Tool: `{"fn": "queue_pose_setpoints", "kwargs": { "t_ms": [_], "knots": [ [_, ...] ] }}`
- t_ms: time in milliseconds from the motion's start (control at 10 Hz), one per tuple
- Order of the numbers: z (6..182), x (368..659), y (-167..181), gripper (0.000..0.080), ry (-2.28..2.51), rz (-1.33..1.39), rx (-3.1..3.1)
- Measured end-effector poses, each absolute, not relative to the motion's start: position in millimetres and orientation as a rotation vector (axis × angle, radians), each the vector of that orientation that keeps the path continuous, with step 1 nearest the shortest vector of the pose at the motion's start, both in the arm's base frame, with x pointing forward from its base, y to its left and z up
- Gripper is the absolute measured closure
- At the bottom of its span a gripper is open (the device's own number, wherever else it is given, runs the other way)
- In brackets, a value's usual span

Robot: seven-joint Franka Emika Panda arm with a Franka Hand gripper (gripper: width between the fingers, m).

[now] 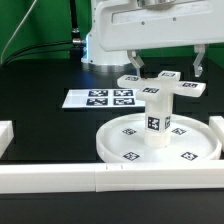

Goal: Assemble round table

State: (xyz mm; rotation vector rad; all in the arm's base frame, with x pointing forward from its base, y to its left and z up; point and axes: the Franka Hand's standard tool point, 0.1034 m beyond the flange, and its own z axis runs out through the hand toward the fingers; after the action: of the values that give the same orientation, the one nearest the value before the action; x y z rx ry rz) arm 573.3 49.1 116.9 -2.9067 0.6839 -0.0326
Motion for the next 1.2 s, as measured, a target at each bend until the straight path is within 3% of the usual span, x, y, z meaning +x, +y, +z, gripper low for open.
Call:
{"fn": "queue_pose_setpoints", "kwargs": {
  "t_ms": [1200],
  "knots": [
    [123.8,583,47,0.015,-0.856,-0.126,-2.957]
  ]
}}
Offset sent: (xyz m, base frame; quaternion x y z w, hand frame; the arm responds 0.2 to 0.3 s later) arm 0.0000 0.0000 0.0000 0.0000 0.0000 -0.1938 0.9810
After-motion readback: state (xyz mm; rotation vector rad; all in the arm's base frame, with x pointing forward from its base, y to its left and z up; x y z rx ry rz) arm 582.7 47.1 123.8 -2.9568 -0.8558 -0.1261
